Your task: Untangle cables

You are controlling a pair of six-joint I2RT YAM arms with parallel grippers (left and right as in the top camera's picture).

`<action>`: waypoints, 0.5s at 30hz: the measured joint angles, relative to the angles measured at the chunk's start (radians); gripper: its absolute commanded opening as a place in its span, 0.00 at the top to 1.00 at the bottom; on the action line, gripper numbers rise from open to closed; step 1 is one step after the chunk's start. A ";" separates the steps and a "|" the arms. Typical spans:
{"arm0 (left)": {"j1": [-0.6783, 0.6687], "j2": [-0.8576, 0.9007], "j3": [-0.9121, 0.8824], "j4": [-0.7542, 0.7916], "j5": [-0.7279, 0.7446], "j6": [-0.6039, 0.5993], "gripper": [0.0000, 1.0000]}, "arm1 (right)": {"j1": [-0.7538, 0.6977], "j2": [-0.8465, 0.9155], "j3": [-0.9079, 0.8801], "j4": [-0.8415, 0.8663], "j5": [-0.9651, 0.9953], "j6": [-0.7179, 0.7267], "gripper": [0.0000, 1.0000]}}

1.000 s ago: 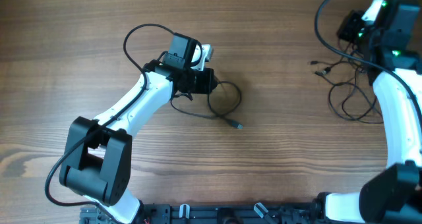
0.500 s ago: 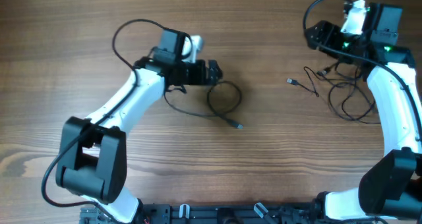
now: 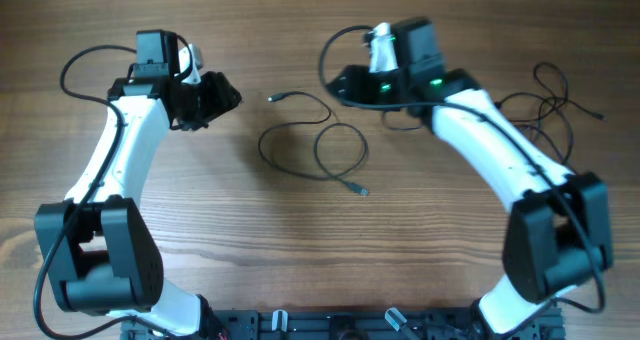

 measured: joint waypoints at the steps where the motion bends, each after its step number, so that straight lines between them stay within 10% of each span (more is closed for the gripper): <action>1: 0.005 0.000 0.000 -0.013 -0.022 -0.004 0.00 | 0.038 0.023 0.000 0.029 0.013 0.048 0.37; 8: 0.008 0.000 0.000 -0.027 -0.058 -0.003 0.00 | 0.175 0.162 0.000 0.075 0.143 0.344 0.64; 15: 0.008 0.000 0.000 -0.027 -0.062 -0.003 0.00 | 0.182 0.169 0.000 -0.113 0.322 0.383 0.64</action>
